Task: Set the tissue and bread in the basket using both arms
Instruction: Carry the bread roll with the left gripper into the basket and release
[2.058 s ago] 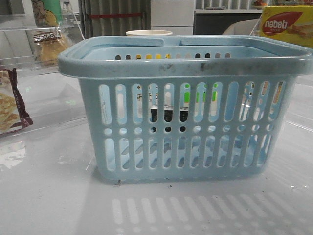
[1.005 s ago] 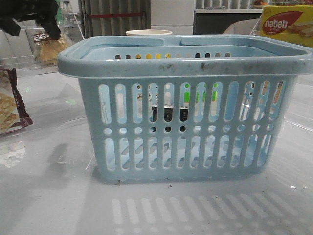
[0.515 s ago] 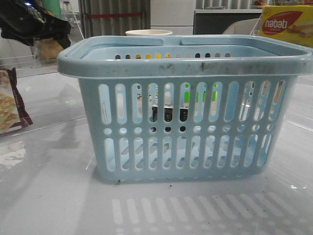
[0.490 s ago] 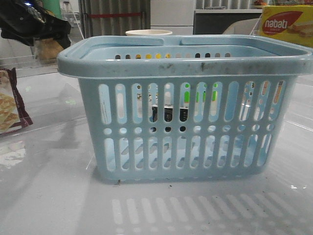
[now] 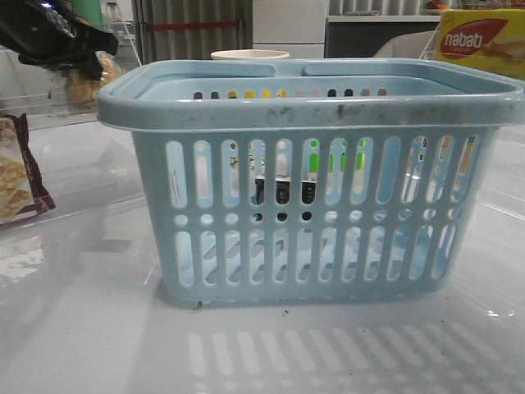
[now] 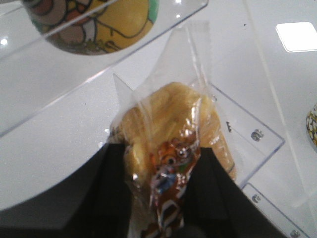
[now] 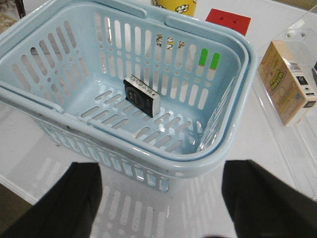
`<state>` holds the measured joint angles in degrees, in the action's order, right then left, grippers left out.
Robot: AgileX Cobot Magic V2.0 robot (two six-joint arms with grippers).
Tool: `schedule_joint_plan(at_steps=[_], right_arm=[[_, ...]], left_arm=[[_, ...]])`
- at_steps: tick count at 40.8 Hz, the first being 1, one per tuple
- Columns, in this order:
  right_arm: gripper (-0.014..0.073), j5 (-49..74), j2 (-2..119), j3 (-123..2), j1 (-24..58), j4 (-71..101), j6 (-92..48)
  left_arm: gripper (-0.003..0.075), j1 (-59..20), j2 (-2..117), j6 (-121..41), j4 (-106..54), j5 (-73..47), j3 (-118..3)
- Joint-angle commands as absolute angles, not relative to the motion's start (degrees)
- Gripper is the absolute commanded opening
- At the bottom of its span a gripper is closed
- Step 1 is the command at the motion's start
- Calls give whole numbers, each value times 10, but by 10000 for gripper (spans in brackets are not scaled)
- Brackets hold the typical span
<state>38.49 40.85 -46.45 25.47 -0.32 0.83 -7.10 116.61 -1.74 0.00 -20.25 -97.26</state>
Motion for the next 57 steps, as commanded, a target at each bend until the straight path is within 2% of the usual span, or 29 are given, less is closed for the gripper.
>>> schedule_joint_plan(at_steps=[1, 13, 24, 31, 38, 49, 52, 54, 57], right_arm=[[602, 344, 406, -482, 255, -10, 4], [602, 344, 406, -482, 255, -10, 4], [602, 344, 406, -482, 255, -10, 4], [602, 344, 406, -482, 255, -10, 4], [602, 344, 406, -482, 255, -10, 4], [602, 344, 406, -482, 255, -10, 4], [602, 344, 406, -482, 255, -10, 4], [602, 344, 406, -482, 255, -10, 4], [602, 344, 406, -482, 255, -10, 4]], left_arm=[[197, -71, 1095, -15, -6, -193, -994], [94, -75, 959, -17, -6, -279, -994], [91, -144, 866, -52, -6, -410, -994], [91, -235, 868, -63, -6, -471, -994], [91, -322, 896, -64, 0, -479, -994], [91, -395, 977, -73, 0, -471, -994], [117, -406, 997, -91, 0, -471, -994], [167, -414, 1006, -91, 0, -471, -994], [283, -424, 1015, -91, 0, -471, -994]])
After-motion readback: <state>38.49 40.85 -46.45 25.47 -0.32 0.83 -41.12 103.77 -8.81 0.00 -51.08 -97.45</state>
